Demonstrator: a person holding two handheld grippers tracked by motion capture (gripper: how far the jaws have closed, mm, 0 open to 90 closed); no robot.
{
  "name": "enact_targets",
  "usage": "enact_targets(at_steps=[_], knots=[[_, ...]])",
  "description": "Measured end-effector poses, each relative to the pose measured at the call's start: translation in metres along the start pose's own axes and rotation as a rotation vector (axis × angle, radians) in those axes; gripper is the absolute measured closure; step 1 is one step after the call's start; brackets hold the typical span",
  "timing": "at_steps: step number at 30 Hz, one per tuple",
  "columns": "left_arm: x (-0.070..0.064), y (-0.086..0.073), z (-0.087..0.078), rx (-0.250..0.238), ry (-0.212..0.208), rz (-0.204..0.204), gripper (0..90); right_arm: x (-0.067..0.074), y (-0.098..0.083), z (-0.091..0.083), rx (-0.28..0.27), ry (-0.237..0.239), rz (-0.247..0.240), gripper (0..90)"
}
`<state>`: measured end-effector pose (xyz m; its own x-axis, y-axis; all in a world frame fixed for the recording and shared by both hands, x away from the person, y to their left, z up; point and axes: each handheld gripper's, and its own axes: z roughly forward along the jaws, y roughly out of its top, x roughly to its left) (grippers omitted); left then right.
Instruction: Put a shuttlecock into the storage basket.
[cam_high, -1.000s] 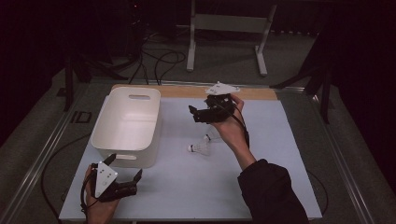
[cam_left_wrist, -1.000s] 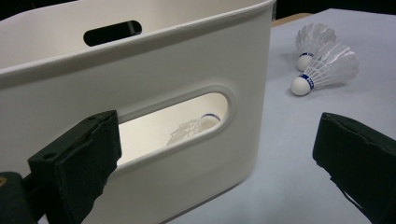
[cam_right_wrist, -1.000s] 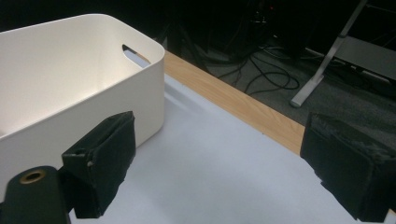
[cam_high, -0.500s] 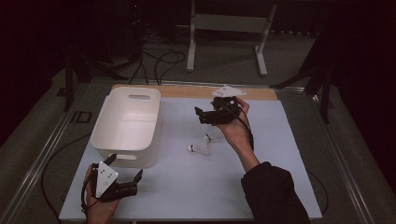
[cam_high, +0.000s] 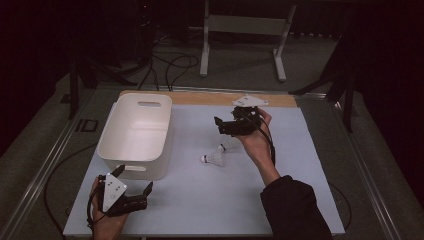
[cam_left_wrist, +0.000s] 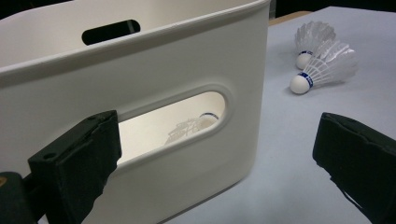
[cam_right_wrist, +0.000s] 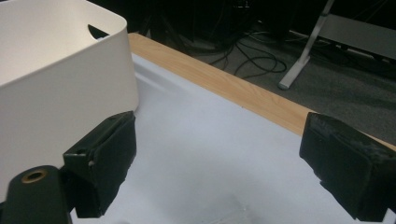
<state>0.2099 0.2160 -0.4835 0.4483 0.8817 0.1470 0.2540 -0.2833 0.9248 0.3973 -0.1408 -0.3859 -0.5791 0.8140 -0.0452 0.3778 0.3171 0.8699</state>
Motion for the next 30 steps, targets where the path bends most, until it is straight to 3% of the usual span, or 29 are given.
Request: enact_targets(at_steps=[30], knots=[[0.0,0.0,0.0,0.0,-0.001,0.001,1.6,-0.015,-0.022,0.002,0.061,-0.035,0.013,13.9]])
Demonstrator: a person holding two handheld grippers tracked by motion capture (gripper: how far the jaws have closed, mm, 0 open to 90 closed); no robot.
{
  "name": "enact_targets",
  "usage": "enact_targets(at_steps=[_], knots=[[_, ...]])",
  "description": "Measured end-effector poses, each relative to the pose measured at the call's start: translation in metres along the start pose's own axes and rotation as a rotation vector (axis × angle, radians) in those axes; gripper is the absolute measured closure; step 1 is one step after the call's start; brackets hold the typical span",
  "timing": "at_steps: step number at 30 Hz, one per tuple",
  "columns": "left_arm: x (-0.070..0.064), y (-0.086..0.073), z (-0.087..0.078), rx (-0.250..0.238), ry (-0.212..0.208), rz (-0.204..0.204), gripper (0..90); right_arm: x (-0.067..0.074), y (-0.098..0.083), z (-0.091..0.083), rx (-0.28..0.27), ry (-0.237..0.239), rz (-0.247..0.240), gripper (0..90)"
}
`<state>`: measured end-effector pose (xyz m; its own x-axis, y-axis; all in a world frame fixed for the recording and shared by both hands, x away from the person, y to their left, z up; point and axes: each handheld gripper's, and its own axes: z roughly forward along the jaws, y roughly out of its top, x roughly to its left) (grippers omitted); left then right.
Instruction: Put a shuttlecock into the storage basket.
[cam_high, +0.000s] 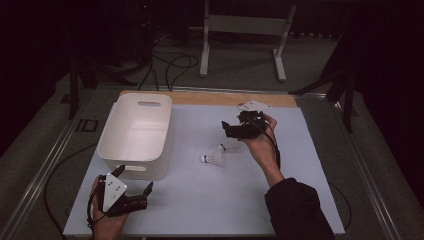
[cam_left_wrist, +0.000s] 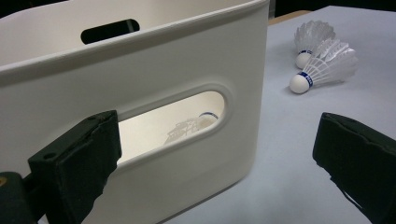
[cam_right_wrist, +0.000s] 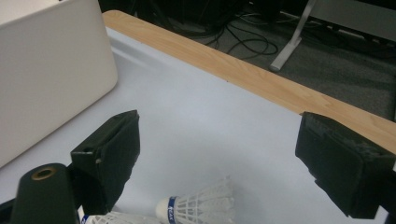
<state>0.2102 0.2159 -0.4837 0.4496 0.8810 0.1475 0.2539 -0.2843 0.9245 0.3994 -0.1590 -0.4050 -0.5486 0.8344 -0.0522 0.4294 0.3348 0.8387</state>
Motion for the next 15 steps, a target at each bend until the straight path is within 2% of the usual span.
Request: enact_targets(at_steps=[3,7,15], knots=[[0.0,0.0,0.0,-0.002,0.001,-0.002,1.6,0.0,-0.003,0.001,0.005,-0.001,0.005,13.9],[0.0,0.0,0.0,0.001,0.001,0.001,1.6,-0.001,-0.007,0.003,0.021,-0.006,-0.012,14.0],[0.0,0.0,0.0,0.0,0.002,0.001,1.6,-0.004,-0.017,0.006,0.035,-0.009,0.007,14.1]])
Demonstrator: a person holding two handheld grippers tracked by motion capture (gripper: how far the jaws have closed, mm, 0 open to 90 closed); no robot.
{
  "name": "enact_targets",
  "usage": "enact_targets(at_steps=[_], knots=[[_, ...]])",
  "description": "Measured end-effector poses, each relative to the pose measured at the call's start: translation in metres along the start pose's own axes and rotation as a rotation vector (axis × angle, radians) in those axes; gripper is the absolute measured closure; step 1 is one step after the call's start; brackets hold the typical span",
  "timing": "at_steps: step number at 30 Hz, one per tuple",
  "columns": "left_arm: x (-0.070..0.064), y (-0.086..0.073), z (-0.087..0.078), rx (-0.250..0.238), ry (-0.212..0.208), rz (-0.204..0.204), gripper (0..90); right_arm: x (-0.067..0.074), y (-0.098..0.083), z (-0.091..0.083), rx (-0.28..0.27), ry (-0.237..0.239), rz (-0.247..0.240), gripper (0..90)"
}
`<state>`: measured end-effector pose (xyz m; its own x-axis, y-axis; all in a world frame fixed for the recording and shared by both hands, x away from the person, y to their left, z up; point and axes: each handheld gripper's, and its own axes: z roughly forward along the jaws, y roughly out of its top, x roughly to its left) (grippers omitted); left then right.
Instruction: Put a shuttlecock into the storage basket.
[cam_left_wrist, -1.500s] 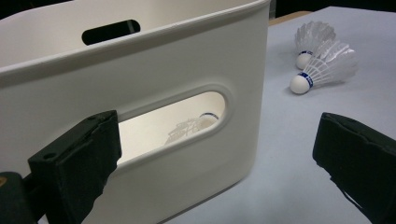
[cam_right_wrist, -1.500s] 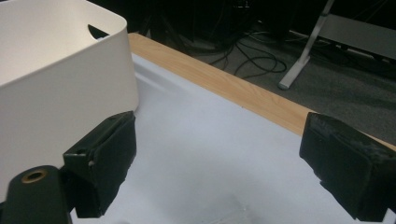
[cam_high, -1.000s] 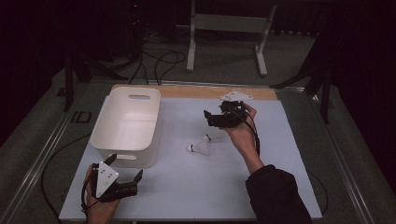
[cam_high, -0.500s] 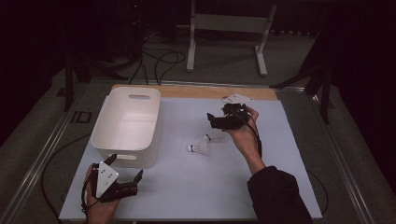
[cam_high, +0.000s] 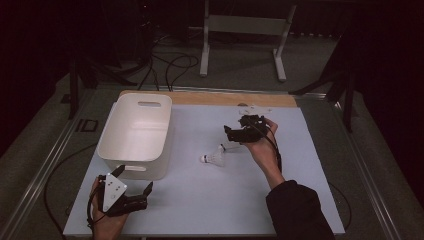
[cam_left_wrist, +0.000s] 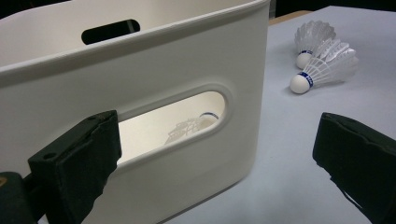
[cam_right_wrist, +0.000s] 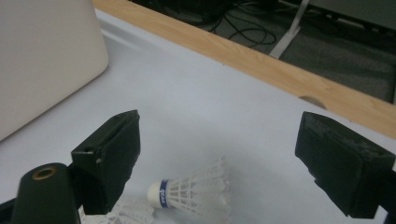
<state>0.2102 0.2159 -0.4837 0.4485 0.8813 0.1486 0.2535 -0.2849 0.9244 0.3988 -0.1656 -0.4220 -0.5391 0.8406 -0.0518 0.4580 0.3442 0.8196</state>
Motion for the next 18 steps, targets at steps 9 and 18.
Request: enact_targets(at_steps=[9,18], knots=[[0.0,0.0,0.0,0.0,0.0,-0.001,1.6,-0.003,-0.008,0.003,0.011,0.001,0.016,14.1],[0.0,0.0,0.0,0.0,0.0,0.0,1.6,-0.003,-0.015,0.008,0.026,0.005,0.024,14.0]])
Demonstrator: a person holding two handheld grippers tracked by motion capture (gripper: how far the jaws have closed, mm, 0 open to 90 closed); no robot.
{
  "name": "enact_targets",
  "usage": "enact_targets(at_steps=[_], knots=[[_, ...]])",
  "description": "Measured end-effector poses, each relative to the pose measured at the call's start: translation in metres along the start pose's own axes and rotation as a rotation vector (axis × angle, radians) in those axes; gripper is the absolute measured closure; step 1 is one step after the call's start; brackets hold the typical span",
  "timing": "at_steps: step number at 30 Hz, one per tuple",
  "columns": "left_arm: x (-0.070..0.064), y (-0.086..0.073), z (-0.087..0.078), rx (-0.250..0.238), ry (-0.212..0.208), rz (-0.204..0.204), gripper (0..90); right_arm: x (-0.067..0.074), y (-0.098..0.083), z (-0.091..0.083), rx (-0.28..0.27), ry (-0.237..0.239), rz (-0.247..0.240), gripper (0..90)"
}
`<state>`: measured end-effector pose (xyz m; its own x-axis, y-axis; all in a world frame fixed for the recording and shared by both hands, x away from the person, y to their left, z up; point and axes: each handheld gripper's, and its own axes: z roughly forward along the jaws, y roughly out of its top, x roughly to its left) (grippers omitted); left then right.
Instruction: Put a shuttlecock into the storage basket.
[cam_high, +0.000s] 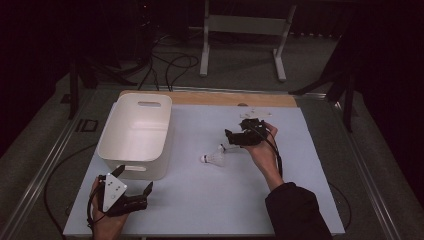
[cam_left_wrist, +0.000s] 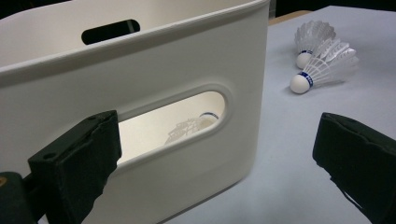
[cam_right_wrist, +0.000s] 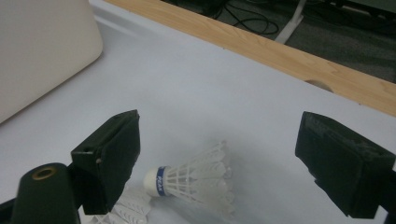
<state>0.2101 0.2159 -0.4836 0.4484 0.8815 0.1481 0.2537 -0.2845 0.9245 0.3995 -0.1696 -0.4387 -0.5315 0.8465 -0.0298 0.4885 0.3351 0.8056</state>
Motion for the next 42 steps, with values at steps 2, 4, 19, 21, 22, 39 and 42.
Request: enact_targets(at_steps=[2,4,19,21,22,39,42], knots=[[0.0,0.0,0.0,-0.002,0.0,-0.002,1.6,0.0,-0.001,0.001,0.004,0.001,-0.002,14.1],[0.0,0.0,0.0,-0.001,0.0,-0.001,1.6,-0.001,-0.002,0.002,0.011,-0.001,0.002,14.2],[0.0,0.0,0.001,0.002,-0.002,0.002,1.6,-0.005,-0.011,0.014,0.059,0.005,0.013,16.8],[0.0,0.0,0.0,0.001,-0.001,0.001,1.6,-0.005,-0.012,0.015,0.065,0.008,0.016,16.9],[0.0,0.0,0.0,0.001,-0.001,0.0,1.6,-0.006,-0.012,0.016,0.069,0.012,0.02,17.0],[0.0,0.0,0.0,0.001,0.0,0.001,1.6,-0.012,-0.022,0.027,0.124,0.048,0.061,20.2],[0.0,0.0,0.0,0.001,0.0,0.001,1.6,-0.011,-0.023,0.03,0.138,0.048,0.051,22.9]])
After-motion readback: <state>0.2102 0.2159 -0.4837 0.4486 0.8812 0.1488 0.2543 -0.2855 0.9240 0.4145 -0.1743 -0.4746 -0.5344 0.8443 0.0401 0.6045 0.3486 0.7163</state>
